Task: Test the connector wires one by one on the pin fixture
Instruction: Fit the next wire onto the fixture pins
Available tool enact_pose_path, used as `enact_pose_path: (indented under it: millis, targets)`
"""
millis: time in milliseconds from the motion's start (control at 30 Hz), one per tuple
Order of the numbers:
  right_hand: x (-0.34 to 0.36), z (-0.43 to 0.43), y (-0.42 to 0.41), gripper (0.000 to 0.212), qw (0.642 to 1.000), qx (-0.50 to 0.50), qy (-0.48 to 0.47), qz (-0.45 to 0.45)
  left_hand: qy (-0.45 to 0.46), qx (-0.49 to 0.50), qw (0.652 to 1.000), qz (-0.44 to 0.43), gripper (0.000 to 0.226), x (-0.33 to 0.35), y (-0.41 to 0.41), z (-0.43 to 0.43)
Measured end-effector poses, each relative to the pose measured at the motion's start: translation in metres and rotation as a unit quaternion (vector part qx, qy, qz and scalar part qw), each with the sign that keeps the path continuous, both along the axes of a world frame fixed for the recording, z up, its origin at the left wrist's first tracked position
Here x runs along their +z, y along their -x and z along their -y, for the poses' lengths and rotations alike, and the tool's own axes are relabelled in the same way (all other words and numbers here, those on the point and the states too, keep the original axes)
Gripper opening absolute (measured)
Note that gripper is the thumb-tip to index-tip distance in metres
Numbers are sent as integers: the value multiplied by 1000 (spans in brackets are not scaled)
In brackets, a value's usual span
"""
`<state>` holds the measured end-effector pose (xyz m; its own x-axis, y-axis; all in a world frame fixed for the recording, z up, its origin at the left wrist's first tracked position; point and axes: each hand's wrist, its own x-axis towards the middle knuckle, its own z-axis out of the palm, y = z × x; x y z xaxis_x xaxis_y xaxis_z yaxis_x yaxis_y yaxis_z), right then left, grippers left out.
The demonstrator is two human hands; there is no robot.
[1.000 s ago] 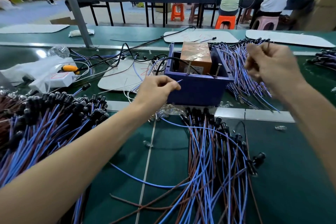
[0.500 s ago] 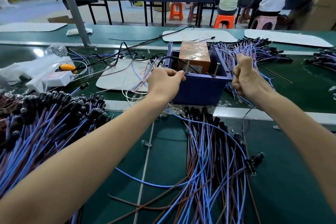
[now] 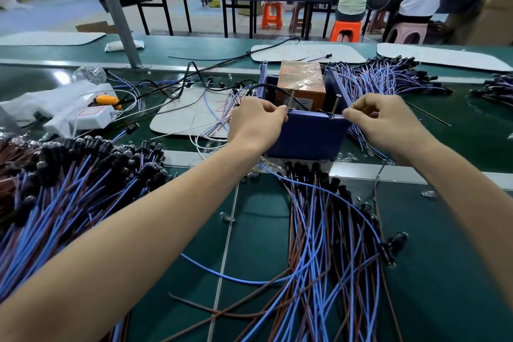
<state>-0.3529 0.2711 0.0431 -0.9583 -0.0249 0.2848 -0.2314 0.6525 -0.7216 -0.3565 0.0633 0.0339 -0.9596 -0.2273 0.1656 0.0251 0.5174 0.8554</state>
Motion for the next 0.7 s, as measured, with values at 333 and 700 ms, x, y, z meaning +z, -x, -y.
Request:
enact_pose_path:
  millis: [333, 700]
  targets:
    - [-4, 5, -3, 21, 995, -31, -13, -91, 10, -6, 1000, 6, 33, 2, 1, 1]
    - [-6, 1, 3, 22, 994, -33, -32, -103, 4, -10, 1000, 29, 31, 6, 0, 2]
